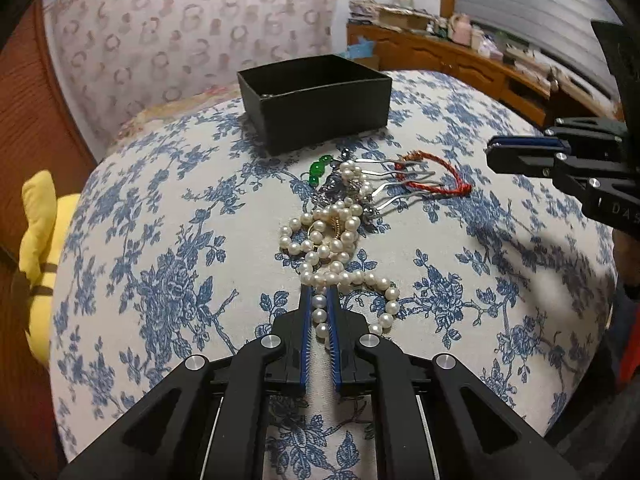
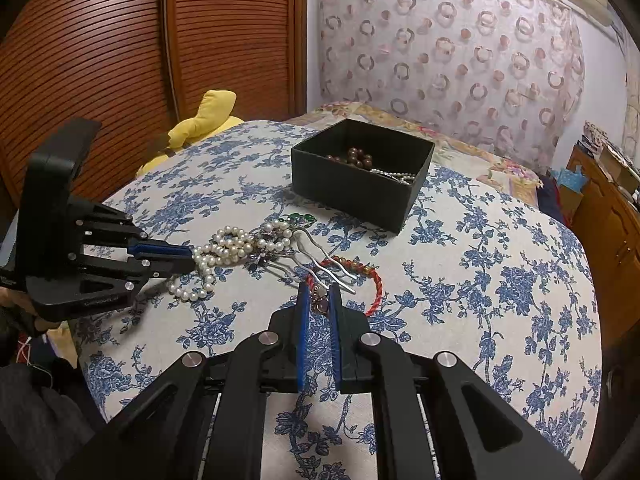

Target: Organize jewelry

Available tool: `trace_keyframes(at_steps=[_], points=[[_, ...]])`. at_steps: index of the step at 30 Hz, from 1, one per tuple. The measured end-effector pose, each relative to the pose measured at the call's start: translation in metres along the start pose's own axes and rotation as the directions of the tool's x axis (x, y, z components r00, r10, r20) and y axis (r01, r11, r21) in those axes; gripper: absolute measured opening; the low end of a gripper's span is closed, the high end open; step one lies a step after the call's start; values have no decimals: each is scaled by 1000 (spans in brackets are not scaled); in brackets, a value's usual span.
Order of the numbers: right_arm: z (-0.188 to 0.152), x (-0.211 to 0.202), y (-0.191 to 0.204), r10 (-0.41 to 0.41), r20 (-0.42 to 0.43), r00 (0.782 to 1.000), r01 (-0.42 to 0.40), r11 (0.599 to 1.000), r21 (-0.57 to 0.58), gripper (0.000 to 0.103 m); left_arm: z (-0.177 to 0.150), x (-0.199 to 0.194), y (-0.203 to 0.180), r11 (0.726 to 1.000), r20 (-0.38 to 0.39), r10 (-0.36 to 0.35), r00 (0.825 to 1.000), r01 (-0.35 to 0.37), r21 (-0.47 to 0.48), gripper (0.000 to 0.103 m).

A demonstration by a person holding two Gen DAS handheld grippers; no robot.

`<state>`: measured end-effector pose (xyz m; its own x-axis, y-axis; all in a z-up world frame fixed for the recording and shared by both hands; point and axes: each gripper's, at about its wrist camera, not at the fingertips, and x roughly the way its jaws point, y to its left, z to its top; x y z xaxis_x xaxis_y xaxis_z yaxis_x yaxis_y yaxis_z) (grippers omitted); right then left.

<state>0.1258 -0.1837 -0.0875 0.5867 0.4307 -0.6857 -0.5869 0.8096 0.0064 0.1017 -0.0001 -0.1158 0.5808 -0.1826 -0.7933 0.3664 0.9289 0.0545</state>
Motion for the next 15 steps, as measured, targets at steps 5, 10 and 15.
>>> trace_keyframes(at_steps=[5, 10, 15], points=[[0, -3, -1, -3, 6, 1000, 3, 1000, 0, 11, 11, -25, 3, 999, 95, -40, 995, 43, -31, 6], [4, -9, -2, -8, 17, 1000, 8, 1000, -1, 11, 45, -74, 1, 998, 242, -53, 969, 62, -30, 6], [11, -15, -1, -10, 34, 999, 10, 1000, -6, 11, 82, -109, 0, 996, 343, -69, 937, 82, -24, 6]])
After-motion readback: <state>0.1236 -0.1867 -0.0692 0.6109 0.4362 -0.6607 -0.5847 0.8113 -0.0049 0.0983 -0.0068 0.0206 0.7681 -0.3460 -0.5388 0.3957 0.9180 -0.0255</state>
